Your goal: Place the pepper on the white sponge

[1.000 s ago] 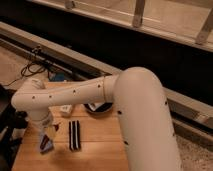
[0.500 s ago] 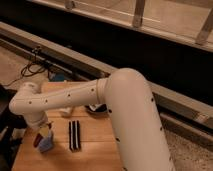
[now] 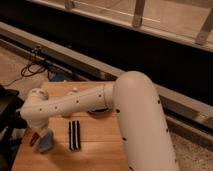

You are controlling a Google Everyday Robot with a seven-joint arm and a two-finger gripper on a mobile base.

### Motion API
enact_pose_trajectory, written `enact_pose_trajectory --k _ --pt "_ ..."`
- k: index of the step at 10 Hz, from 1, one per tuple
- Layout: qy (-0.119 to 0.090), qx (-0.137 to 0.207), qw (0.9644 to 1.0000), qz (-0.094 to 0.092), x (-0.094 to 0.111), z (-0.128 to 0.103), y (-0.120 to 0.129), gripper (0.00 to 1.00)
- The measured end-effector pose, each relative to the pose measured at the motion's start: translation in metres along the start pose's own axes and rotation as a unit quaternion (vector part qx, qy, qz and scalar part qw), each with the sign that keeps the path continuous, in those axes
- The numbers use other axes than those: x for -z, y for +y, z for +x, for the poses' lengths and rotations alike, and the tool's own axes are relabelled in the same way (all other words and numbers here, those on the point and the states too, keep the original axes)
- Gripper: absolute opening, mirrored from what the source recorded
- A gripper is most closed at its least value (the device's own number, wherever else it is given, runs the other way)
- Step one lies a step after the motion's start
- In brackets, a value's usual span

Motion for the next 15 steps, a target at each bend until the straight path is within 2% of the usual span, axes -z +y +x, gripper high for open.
enact_pose_trajectory --k 2,3,4,5,7,10,12,15 --pt "-0.005 -0.010 0.9999 -0.009 0.0045 -0.0014 -0.0015 0.32" --pt "0.003 -0.011 0.9998 -0.017 0.0045 0.0001 -0.0005 0.35" --pt "0.020 -0.008 0.9996 -0.018 0.0042 -0.0038 -0.0008 0.43" --pt "0.025 -0.007 0.9996 -0.014 0.0043 -0.0022 -0.0003 0.47" --pt "0.003 -0.009 0.9999 -0.010 0.0066 0.0007 0.0003 0.47" --pt "0.012 -0.009 0.9998 -0.009 0.0071 -0.0002 -0.0003 0.47" --pt "0.003 -0.010 0.9999 -0.006 0.0093 0.0020 0.0005 0.47" --pt "0.004 -0.010 0.9999 -0.004 0.0088 0.0004 0.0017 0.47"
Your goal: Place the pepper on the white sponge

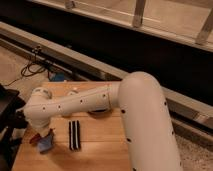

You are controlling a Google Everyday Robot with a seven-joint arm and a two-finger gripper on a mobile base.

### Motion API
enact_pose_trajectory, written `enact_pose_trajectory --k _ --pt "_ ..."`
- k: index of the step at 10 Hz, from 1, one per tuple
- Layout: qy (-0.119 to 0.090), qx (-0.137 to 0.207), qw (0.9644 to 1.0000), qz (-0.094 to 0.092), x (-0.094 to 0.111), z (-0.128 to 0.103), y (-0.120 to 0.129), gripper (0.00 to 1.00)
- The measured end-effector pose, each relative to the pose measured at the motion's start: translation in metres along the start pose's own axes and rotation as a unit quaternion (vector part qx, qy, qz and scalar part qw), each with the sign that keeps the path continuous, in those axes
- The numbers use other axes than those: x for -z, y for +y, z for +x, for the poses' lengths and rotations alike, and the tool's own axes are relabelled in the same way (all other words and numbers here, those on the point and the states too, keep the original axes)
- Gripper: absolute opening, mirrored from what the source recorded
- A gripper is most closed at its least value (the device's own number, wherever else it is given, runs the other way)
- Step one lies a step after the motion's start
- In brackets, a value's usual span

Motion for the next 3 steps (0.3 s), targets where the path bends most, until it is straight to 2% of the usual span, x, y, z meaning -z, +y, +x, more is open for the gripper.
enact_pose_trajectory --k 1,3 --pt "-0.002 0.001 1.0000 0.002 0.0009 -0.0005 0.0001 0.44" --pt "-0.005 0.002 1.0000 0.002 0.0010 -0.0075 0.0064 0.27"
